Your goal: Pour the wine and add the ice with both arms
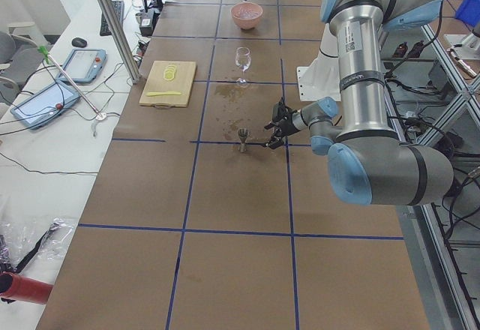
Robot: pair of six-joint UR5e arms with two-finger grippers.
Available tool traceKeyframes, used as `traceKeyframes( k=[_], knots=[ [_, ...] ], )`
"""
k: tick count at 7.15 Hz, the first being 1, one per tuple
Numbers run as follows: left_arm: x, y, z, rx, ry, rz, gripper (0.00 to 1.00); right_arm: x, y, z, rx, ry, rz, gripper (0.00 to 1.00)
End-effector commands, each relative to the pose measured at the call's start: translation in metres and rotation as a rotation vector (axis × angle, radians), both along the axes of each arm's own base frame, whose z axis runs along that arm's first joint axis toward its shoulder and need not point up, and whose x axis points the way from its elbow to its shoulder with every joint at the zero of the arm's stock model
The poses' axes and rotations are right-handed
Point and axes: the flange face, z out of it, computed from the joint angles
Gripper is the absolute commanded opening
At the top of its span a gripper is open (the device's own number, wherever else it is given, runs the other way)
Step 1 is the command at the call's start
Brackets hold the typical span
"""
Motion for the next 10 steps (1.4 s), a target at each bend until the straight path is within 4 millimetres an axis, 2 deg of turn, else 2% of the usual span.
traceKeyframes(
  k=[1, 4, 5, 7, 9, 10],
  knots=[
    [-0.004, 0.013, -0.026, -0.087, -0.043, 0.119, 1.0, -0.012, -0.003, -0.014, -0.002, -0.029, -0.001, 0.0],
    [-0.017, 0.024, -0.048, -0.187, -0.118, 0.226, 1.0, -0.018, -0.008, -0.03, 0.01, -0.056, -0.003, 0.0],
    [-0.021, 0.029, -0.067, -0.227, -0.184, 0.267, 1.0, -0.024, -0.009, -0.038, 0.01, -0.068, -0.005, 0.0],
    [-0.021, 0.033, -0.072, -0.237, -0.202, 0.312, 1.0, -0.038, -0.009, -0.051, 0.006, -0.092, -0.015, 0.0],
    [-0.027, 0.029, -0.081, -0.235, -0.203, 0.361, 1.0, -0.062, -0.008, -0.071, -0.009, -0.126, -0.032, 0.0],
    [-0.033, 0.02, -0.083, -0.234, -0.21, 0.383, 1.0, -0.072, -0.017, -0.095, -0.013, -0.125, -0.033, 0.0]
  ],
)
